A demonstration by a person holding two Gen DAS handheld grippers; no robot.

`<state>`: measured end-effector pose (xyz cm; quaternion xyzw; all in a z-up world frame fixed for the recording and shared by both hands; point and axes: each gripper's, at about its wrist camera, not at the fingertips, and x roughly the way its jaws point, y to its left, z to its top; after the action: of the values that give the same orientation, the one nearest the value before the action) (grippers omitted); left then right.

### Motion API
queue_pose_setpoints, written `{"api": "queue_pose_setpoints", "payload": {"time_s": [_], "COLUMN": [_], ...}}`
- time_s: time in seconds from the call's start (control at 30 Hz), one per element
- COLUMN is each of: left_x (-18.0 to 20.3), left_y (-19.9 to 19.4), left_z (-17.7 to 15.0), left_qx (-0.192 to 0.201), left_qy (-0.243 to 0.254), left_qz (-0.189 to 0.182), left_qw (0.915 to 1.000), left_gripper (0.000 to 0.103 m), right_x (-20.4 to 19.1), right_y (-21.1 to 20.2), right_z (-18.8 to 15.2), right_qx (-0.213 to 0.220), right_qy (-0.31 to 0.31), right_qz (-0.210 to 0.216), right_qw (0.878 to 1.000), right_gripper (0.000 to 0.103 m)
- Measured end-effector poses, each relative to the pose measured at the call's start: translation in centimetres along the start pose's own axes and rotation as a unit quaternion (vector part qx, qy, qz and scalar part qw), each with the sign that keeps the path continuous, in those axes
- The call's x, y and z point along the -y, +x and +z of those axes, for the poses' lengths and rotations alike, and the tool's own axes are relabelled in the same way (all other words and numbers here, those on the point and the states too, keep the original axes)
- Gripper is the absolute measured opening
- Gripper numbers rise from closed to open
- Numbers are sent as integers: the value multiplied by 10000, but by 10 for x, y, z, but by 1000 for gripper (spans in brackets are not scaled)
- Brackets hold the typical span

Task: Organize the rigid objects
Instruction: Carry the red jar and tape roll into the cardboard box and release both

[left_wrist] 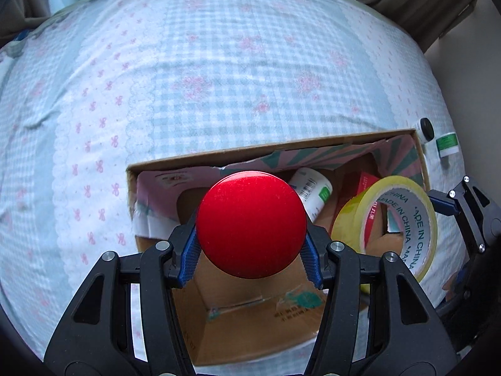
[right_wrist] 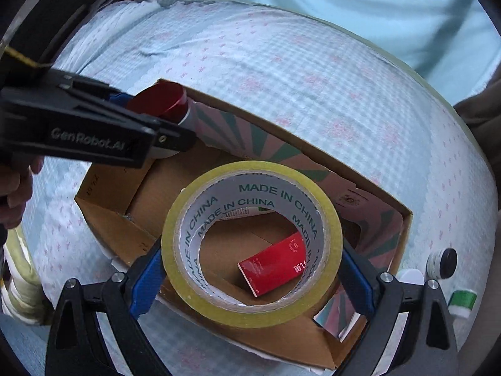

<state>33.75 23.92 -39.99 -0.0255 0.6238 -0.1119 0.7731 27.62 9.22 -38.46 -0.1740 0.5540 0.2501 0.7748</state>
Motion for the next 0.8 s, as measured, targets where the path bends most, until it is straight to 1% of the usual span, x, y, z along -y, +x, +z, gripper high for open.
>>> {"api": "queue_pose_setpoints", "payload": {"time_s": [0.1, 0.17, 0.2, 0.23, 0.27, 0.3, 0.33, 0.37, 0.4, 0.47, 0.5, 0.67, 0.7, 0.8], "left_x": [-1, 0, 0, 1, 2, 4, 5, 6, 7, 5, 3, -3, -3, -4], "left_y": [8, 11, 12, 11, 9, 6, 3, 2, 0, -4, -6, -15, -17, -24], "left_z": [6, 9, 10, 11, 12, 13, 13, 14, 13, 11, 9, 3, 2, 0], "left_qx": [-55, -96, -111, -84, -28, 39, 75, 82, 100, 121, 142, 204, 220, 274], "left_qy": [19, 34, 47, 49, 47, 53, 79, 102, 113, 64, 15, -94, -107, -130], "left_qz": [-5, 49, 39, -18, -93, -159, -189, -161, -135, -177, -195, -185, -179, -167], "left_qw": [10000, 9999, 9999, 10000, 9999, 9999, 9998, 9998, 9998, 9997, 9997, 9996, 9995, 9994], "left_gripper": [51, 52, 61, 87, 99, 103, 103, 103, 103, 103, 103, 103, 103, 103], "right_x": [-4, -8, -10, -12, -13, -15, -16, -18, -18, -18, -17, -20, -21, -20], "right_y": [8, 18, 23, 27, 32, 37, 40, 41, 39, 30, 27, 20, 18, 8], "right_z": [0, 1, 1, 0, -1, -1, -3, -6, -7, -11, -12, -20, -21, -23], "right_qx": [63, 32, 2, -19, -59, -88, -122, -119, -76, 102, 95, -183, -175, -161], "right_qy": [-242, -335, -383, -423, -475, -517, -558, -600, -601, -512, -456, -419, -402, -239], "right_qz": [114, 138, 165, 180, 190, 213, 225, 196, 232, 372, 396, 117, 66, 84], "right_qw": [9996, 9993, 9991, 9989, 9987, 9984, 9981, 9979, 9979, 9979, 9981, 9989, 9990, 9996], "right_gripper": [96, 97, 97, 97, 97, 97, 98, 101, 103, 103, 103, 103, 103, 103]}}
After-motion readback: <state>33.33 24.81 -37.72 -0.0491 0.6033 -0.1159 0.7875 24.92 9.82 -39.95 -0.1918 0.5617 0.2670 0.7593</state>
